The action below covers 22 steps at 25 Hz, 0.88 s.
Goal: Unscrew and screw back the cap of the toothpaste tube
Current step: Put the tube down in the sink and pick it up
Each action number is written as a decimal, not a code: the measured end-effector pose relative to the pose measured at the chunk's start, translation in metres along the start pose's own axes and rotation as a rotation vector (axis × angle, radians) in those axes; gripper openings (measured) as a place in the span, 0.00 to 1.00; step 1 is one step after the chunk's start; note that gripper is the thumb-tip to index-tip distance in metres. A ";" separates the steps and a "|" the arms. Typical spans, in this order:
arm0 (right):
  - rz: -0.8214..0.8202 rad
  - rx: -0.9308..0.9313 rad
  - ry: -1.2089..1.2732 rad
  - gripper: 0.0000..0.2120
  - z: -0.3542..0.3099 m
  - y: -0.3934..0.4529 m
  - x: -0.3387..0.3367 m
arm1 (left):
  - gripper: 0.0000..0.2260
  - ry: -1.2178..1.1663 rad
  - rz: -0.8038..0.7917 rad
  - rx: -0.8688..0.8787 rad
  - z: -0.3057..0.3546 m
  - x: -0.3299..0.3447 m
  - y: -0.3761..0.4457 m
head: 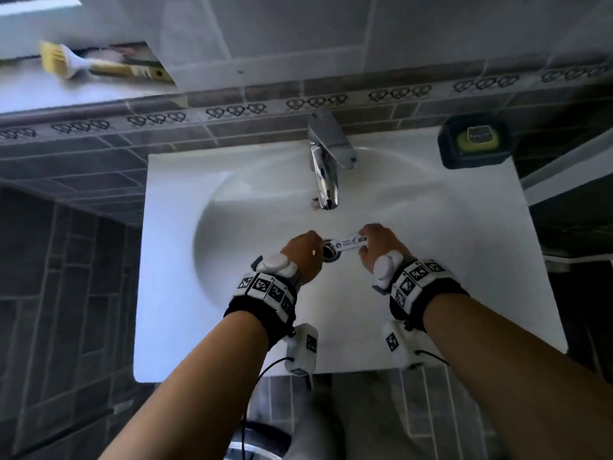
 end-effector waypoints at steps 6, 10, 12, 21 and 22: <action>-0.122 -0.013 -0.150 0.29 -0.012 0.041 -0.019 | 0.22 -0.245 0.146 0.090 0.000 -0.035 -0.001; -0.132 0.066 -0.334 0.19 -0.002 0.040 -0.003 | 0.20 -0.137 0.061 0.059 -0.008 -0.018 0.005; -0.141 0.095 -0.344 0.17 0.001 0.037 0.004 | 0.19 -0.104 0.036 0.040 -0.015 -0.010 0.009; -0.074 -0.103 -0.337 0.14 -0.035 0.034 -0.011 | 0.19 -0.016 0.051 0.123 0.004 -0.018 0.027; -0.032 -0.133 -0.325 0.14 -0.040 0.031 -0.017 | 0.17 -0.013 0.052 0.111 0.007 -0.019 0.028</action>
Point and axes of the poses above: each hand's wrist, its own y-axis towards the middle knuckle, its own x-axis out of the palm, z = x × y, the point moved 9 cm from there along y, towards the middle knuckle, and after that the axes turned 6 degrees about -z, right-handed, at the moved point
